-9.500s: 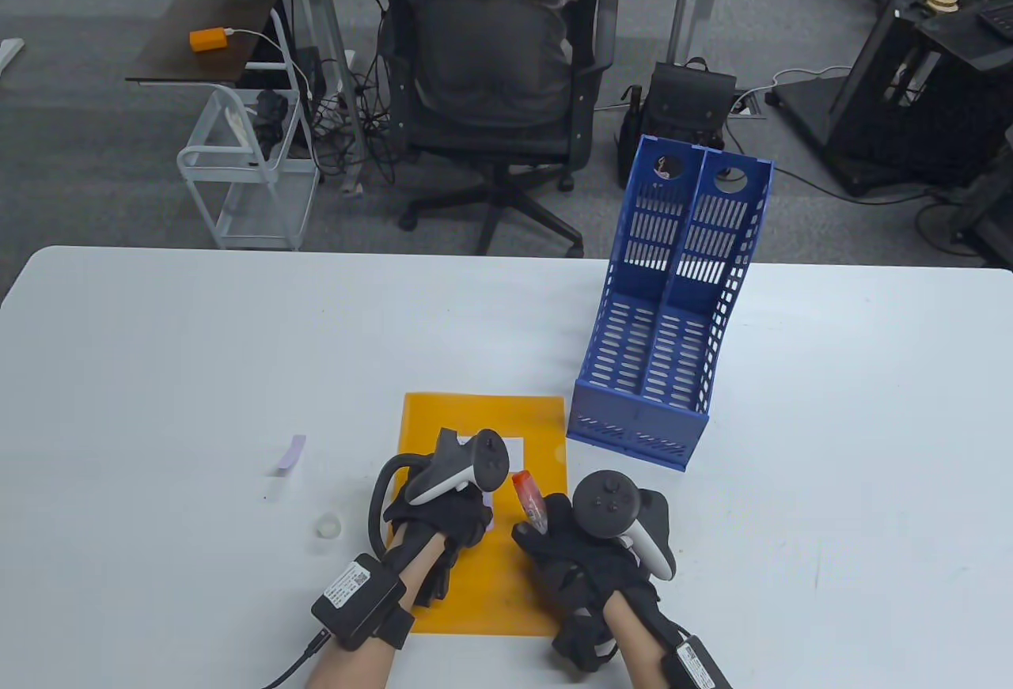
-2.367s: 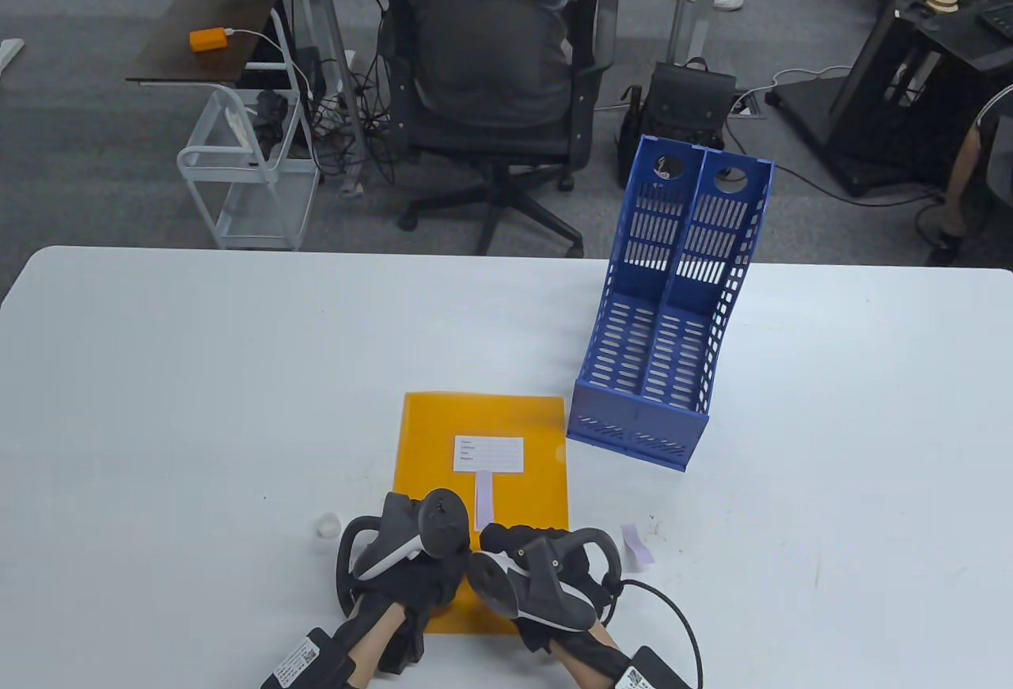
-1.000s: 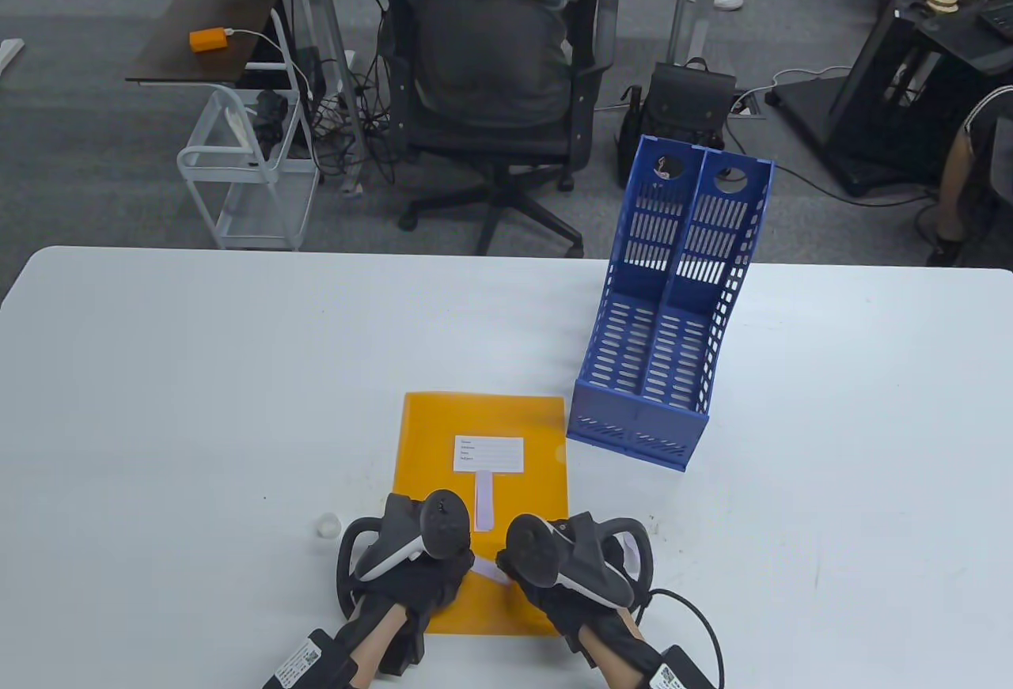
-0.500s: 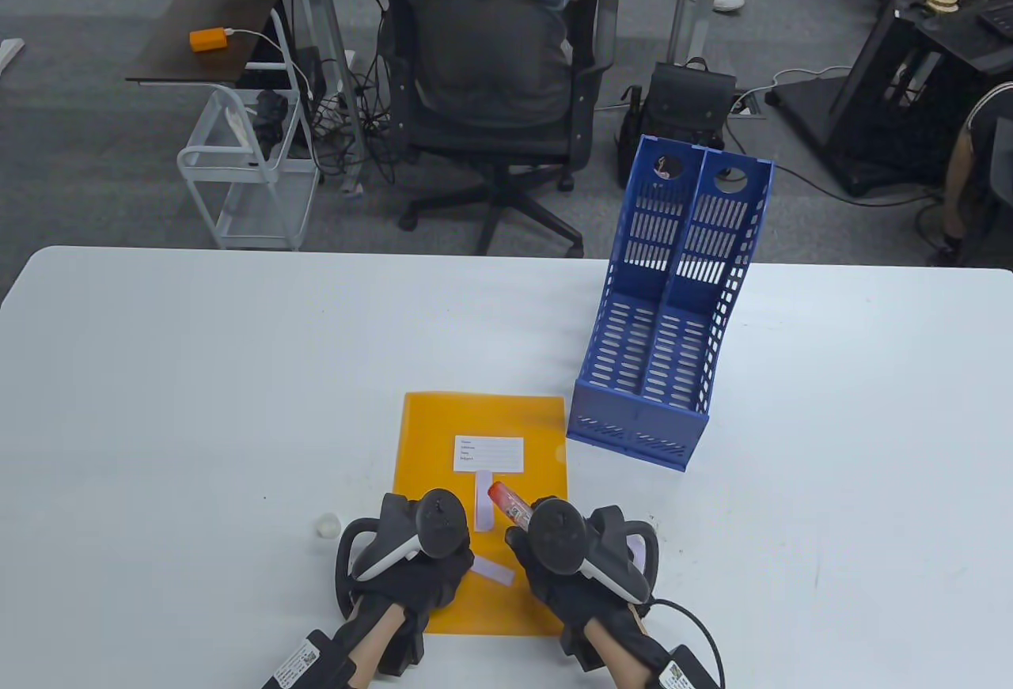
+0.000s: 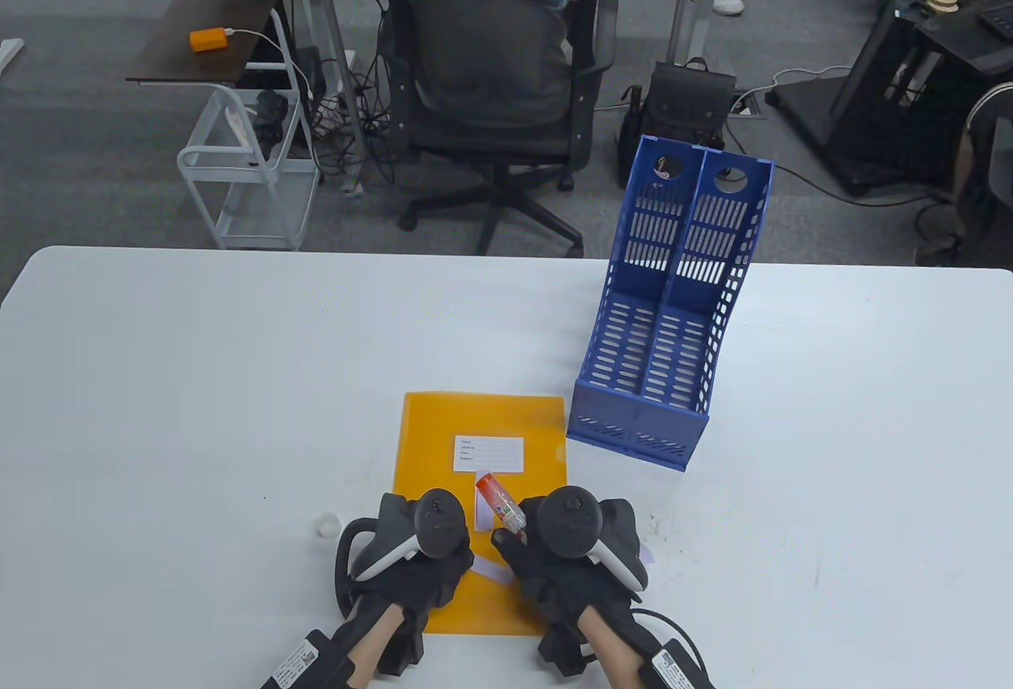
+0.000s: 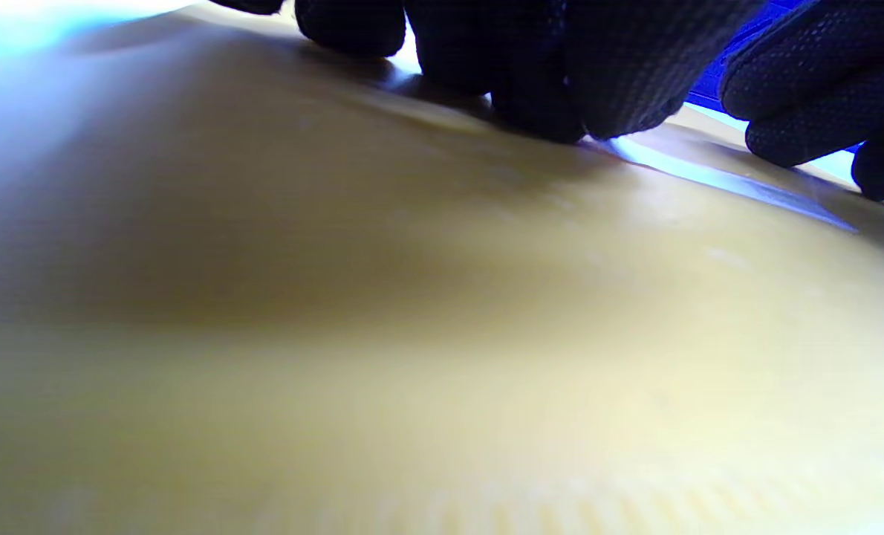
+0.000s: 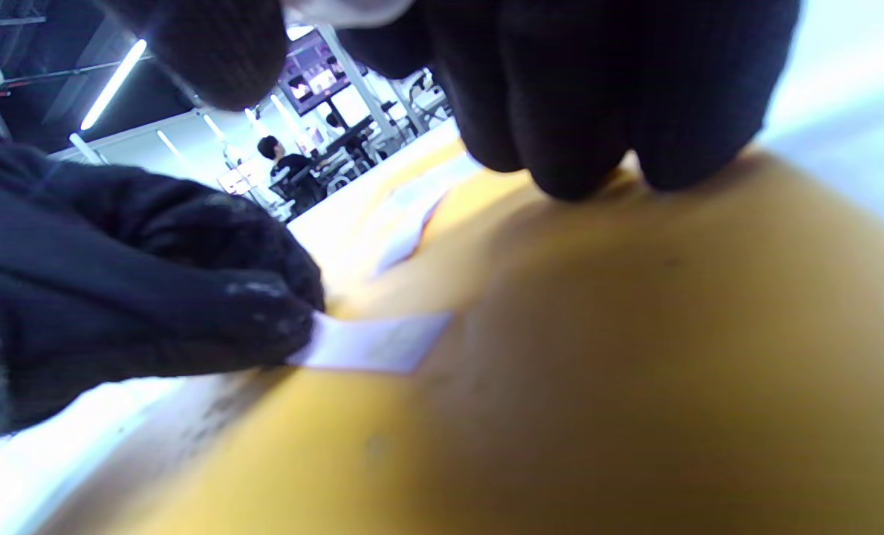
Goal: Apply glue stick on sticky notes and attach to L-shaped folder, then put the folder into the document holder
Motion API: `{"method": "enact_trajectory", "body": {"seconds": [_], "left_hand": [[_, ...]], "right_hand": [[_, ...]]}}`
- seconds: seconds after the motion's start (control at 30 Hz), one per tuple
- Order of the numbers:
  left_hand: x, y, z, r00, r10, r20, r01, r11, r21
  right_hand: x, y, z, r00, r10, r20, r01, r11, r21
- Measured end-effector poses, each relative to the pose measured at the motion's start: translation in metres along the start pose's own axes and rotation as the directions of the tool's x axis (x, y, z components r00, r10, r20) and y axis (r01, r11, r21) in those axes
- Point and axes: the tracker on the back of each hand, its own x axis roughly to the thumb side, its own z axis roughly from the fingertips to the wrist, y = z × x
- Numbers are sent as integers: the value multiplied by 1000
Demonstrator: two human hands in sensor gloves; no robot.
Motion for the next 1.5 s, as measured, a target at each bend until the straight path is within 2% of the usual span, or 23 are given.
{"method": "enact_trajectory", "body": {"seconds": [0.43, 0.77, 1.0, 1.07, 1.2, 1.33, 1.5], "left_hand": [[-5, 4, 3, 1000, 26, 8, -26, 999, 32], [-13, 9, 4, 977, 208, 35, -207, 977, -45], [-24, 25, 5, 952, 300, 64, -297, 953, -60], [-23, 33, 9, 955, 284, 85, -284, 959, -23], [-13, 53, 18, 977, 188, 97, -199, 971, 129], [-2, 72, 15, 1000, -17, 9, 14, 960, 278], [8, 74, -4, 973, -195, -123, 226, 910, 348]], "right_hand": [[-7, -2, -1, 999, -35, -10, 35, 999, 1], [-13, -5, -3, 997, -68, -23, 68, 998, 0], [-13, -5, -3, 997, -69, -21, 69, 998, 1], [-14, -5, -3, 997, -76, -22, 76, 997, 1], [-16, -6, -3, 995, -96, -25, 96, 995, 1], [-18, -6, -3, 993, -112, -26, 112, 994, 3], [-21, -7, -3, 990, -136, -34, 136, 991, 1]]}}
